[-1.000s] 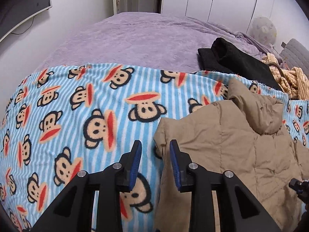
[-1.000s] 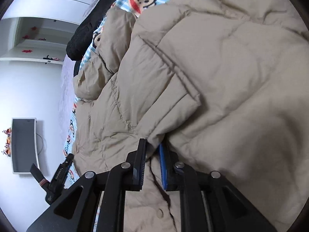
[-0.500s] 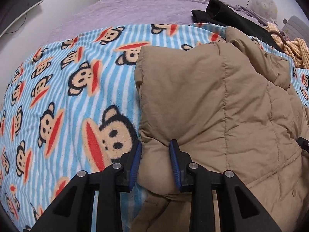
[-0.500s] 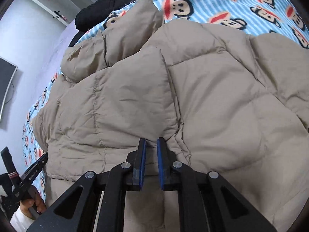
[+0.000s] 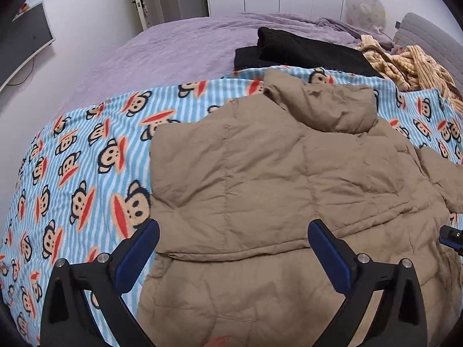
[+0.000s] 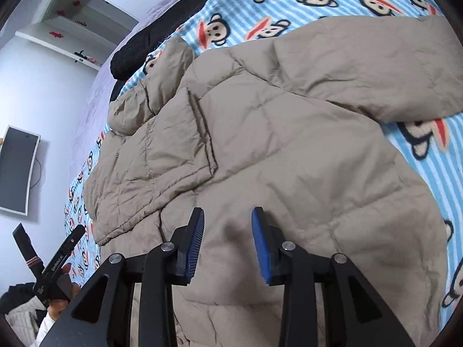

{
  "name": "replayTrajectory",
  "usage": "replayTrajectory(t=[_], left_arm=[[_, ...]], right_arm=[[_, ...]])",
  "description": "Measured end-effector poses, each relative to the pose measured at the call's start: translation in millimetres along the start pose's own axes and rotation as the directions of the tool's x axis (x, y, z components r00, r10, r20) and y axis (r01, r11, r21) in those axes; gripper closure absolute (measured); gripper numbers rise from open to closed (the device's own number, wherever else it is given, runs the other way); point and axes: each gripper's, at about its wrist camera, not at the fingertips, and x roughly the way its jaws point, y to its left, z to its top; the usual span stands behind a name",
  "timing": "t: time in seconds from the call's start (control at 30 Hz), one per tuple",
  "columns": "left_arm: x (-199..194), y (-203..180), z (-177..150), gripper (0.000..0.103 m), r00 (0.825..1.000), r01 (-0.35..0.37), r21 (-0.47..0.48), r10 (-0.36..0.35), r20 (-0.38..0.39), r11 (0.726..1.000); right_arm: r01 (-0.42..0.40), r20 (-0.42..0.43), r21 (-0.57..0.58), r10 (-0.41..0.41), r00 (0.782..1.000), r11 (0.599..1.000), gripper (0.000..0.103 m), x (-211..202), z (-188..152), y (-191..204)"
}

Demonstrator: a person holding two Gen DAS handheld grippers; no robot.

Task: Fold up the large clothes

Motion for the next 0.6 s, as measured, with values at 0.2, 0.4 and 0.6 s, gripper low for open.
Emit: replayTrajectory(t=[0.2,0.4,0.6], left_arm=[[6.5,-53.3,0.3,0.0,0.992,0.064,0.011,-0.063,-0.106,0.998],[5.5,-122.5,-6.7,0.0,0.983,0.125,0.112,-0.109,-0.145,0.986],[2.4,-182.9,-11.6,0.0,0.976,0.163,0.158,-0.135,-0.17,0.974]], right_arm=[[-0.005,0.018,0.05,0.004,1.0,0.999,0.044,-23.9,-5.1,-35.1],[-0.059,0.099,0.154,0.044,0.994,0.986,0.016,-55.4,5.1,-88.8],[-0.112,0.163,0.249,0.072,0.984,0.962,0.015,-73.4,12.9,-140.0]])
